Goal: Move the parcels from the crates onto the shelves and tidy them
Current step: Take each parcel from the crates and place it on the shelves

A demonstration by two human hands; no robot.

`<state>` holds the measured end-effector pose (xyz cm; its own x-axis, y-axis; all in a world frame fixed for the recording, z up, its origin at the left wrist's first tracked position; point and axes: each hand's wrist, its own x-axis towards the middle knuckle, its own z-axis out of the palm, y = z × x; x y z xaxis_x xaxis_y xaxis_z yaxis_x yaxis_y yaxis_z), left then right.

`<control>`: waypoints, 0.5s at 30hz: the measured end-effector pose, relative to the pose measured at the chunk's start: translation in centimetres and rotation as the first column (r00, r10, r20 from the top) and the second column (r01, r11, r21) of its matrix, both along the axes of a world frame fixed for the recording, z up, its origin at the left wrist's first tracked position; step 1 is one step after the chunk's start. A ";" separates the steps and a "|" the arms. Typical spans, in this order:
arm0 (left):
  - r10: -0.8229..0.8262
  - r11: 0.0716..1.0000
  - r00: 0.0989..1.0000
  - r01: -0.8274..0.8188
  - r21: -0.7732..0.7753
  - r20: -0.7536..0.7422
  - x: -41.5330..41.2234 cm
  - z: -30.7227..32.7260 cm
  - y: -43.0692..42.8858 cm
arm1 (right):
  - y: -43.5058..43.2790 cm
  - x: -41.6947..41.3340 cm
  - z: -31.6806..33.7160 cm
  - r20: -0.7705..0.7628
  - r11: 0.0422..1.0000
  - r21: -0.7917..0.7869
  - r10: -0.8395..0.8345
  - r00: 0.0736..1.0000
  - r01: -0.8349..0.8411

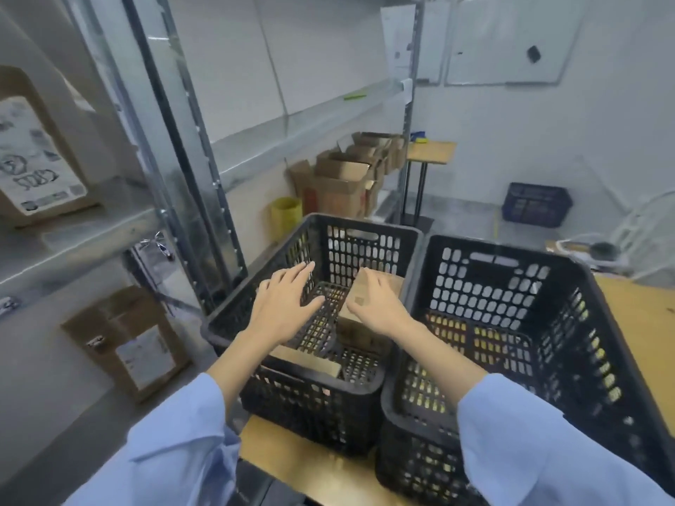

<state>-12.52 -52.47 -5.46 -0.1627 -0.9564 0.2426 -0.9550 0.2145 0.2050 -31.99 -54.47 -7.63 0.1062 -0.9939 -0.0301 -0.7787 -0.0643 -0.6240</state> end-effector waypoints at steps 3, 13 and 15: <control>-0.069 0.997 0.998 0.069 0.034 0.013 0.5 -1.6 -4.3 | -2.4 0.8 -1.7 0.055 0.997 0.041 -0.068 0.996 0.066; -0.320 0.940 0.946 0.311 0.144 0.049 0.4 -8.5 -15.9 | -10.0 1.4 -8.3 0.073 0.917 0.138 -0.385 0.920 0.373; -0.353 0.921 0.935 0.342 0.189 0.029 0.0 -10.1 -17.4 | -11.0 1.1 -10.1 0.047 0.884 0.152 -0.452 0.891 0.441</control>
<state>-12.54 -69.91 -15.61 -0.5014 -0.8636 0.0525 -0.8390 0.5002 0.2143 -30.91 -65.51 -17.69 -0.3406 -0.9237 -0.1756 -0.6534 0.3668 -0.6622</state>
